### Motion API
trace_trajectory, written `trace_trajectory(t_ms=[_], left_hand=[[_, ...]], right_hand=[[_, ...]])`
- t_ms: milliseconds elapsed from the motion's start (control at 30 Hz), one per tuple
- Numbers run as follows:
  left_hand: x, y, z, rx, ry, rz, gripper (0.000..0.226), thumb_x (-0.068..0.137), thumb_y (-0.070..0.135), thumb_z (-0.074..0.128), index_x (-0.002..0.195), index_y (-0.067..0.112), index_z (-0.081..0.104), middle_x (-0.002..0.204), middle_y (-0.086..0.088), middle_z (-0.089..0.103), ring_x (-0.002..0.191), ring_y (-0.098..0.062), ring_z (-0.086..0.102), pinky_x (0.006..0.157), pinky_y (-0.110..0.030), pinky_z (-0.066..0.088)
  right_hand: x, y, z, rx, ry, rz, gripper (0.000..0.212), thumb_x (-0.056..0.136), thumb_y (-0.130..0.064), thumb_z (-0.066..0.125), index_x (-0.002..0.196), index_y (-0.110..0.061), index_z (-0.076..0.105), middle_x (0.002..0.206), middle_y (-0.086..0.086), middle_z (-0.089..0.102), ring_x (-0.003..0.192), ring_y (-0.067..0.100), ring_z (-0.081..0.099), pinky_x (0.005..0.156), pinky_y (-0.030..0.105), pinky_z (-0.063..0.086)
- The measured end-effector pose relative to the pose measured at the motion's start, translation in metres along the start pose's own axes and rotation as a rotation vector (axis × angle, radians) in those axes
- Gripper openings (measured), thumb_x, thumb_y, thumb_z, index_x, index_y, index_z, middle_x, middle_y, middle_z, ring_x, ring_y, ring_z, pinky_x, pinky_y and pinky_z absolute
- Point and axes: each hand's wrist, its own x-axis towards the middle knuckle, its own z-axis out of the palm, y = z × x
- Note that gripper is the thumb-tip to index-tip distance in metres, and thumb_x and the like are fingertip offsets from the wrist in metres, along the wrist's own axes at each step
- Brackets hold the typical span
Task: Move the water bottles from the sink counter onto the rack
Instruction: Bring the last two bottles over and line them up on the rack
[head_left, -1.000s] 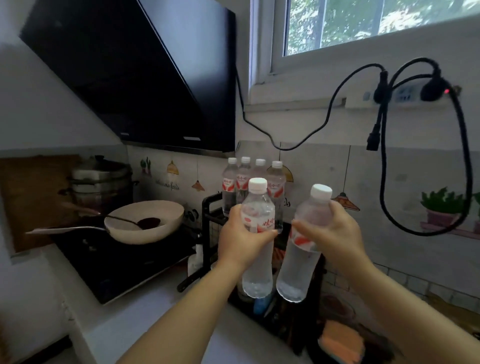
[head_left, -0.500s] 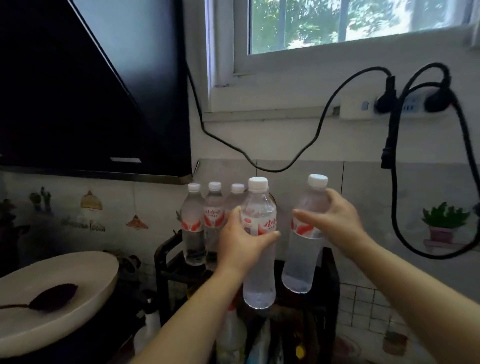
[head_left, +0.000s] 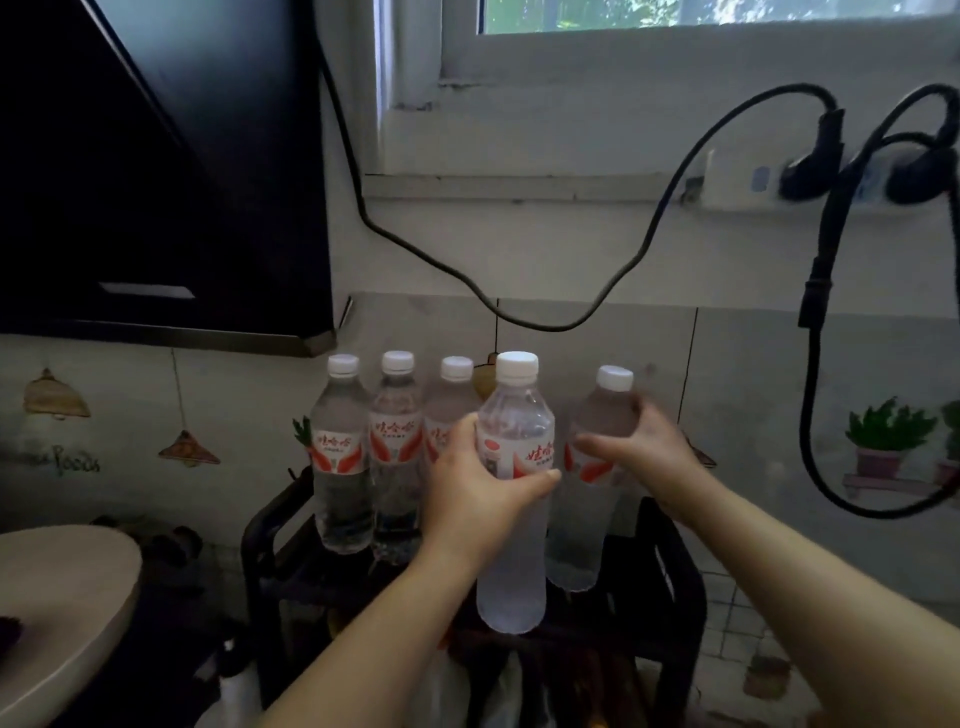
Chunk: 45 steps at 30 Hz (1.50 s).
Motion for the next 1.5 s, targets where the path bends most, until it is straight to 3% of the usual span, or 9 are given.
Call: trace_trajectory(t_ms=[167, 367, 533, 633, 700, 833, 1100, 1267, 1500], left_hand=[[0.001, 0.001, 0.002, -0.007, 0.008, -0.002, 0.048, 0.063, 0.021, 0.085, 0.089, 0.04, 0.05, 0.093, 0.013, 0.065, 0.087, 0.0, 0.062, 0.074, -0.021, 0.052], [-0.002, 0.006, 0.002, -0.014, 0.019, -0.007, 0.049, 0.065, 0.018, 0.084, 0.095, 0.036, 0.049, 0.087, 0.018, 0.061, 0.082, 0.007, 0.057, 0.071, -0.015, 0.048], [-0.003, 0.005, 0.004, -0.013, 0.011, -0.019, 0.049, 0.065, 0.018, 0.084, 0.091, 0.038, 0.048, 0.089, 0.018, 0.061, 0.082, 0.008, 0.057, 0.067, -0.012, 0.045], [-0.002, 0.006, 0.006, -0.001, 0.008, -0.013, 0.053, 0.065, 0.019, 0.084, 0.102, 0.033, 0.05, 0.091, 0.018, 0.061, 0.085, 0.006, 0.057, 0.069, -0.013, 0.046], [-0.002, 0.005, 0.006, 0.003, 0.014, -0.007, 0.054, 0.064, 0.02, 0.084, 0.105, 0.031, 0.051, 0.091, 0.018, 0.061, 0.086, 0.005, 0.058, 0.069, -0.013, 0.047], [-0.001, 0.005, 0.005, -0.021, 0.014, -0.014, 0.052, 0.065, 0.018, 0.084, 0.103, 0.03, 0.051, 0.091, 0.016, 0.062, 0.084, 0.005, 0.059, 0.068, -0.013, 0.047], [0.0, 0.004, 0.001, -0.003, 0.01, -0.005, 0.048, 0.066, 0.018, 0.084, 0.083, 0.04, 0.044, 0.088, 0.019, 0.059, 0.08, 0.008, 0.056, 0.066, -0.011, 0.045], [0.001, 0.002, 0.005, -0.028, 0.025, -0.014, 0.054, 0.064, 0.018, 0.084, 0.103, 0.032, 0.049, 0.093, 0.017, 0.061, 0.087, 0.003, 0.059, 0.073, -0.016, 0.049], [0.0, 0.005, 0.014, -0.032, 0.021, 0.006, 0.056, 0.064, 0.019, 0.084, 0.109, 0.028, 0.052, 0.093, 0.014, 0.064, 0.088, 0.002, 0.061, 0.075, -0.018, 0.052]], right_hand=[[0.005, -0.003, -0.008, 0.094, -0.291, 0.011, 0.079, 0.058, -0.019, 0.084, 0.128, -0.016, 0.049, 0.116, 0.008, 0.067, 0.105, 0.025, 0.066, 0.096, 0.047, 0.05], [0.007, -0.005, -0.011, 0.161, -0.406, 0.04, 0.063, 0.081, 0.002, 0.064, 0.136, -0.02, 0.044, 0.119, 0.008, 0.064, 0.109, 0.025, 0.062, 0.091, 0.039, 0.051], [0.006, -0.001, -0.014, 0.133, -0.401, 0.035, 0.059, 0.081, -0.005, 0.066, 0.132, -0.025, 0.044, 0.118, 0.005, 0.064, 0.111, 0.026, 0.061, 0.098, 0.05, 0.047], [0.002, -0.001, -0.009, 0.019, -0.337, -0.005, 0.07, 0.07, -0.024, 0.079, 0.13, -0.03, 0.042, 0.115, -0.001, 0.063, 0.104, 0.02, 0.062, 0.087, 0.04, 0.053], [0.0, -0.002, -0.005, -0.004, -0.285, -0.045, 0.064, 0.074, -0.016, 0.077, 0.125, -0.03, 0.043, 0.111, -0.003, 0.063, 0.099, 0.016, 0.063, 0.078, 0.033, 0.053], [0.003, -0.002, -0.001, 0.031, -0.25, -0.062, 0.059, 0.074, -0.001, 0.072, 0.124, -0.021, 0.049, 0.109, -0.002, 0.066, 0.102, 0.017, 0.063, 0.093, 0.043, 0.051], [0.008, 0.001, 0.007, 0.019, -0.23, -0.079, 0.071, 0.072, -0.009, 0.077, 0.133, -0.018, 0.042, 0.121, 0.006, 0.061, 0.111, 0.024, 0.059, 0.099, 0.049, 0.047], [0.006, 0.007, 0.012, -0.004, -0.11, -0.159, 0.069, 0.069, -0.014, 0.079, 0.13, -0.016, 0.046, 0.118, 0.007, 0.063, 0.105, 0.023, 0.061, 0.084, 0.041, 0.052], [0.004, 0.005, 0.014, -0.073, -0.084, -0.18, 0.078, 0.068, -0.023, 0.081, 0.135, -0.017, 0.041, 0.121, 0.004, 0.06, 0.106, 0.022, 0.061, 0.088, 0.043, 0.054]])
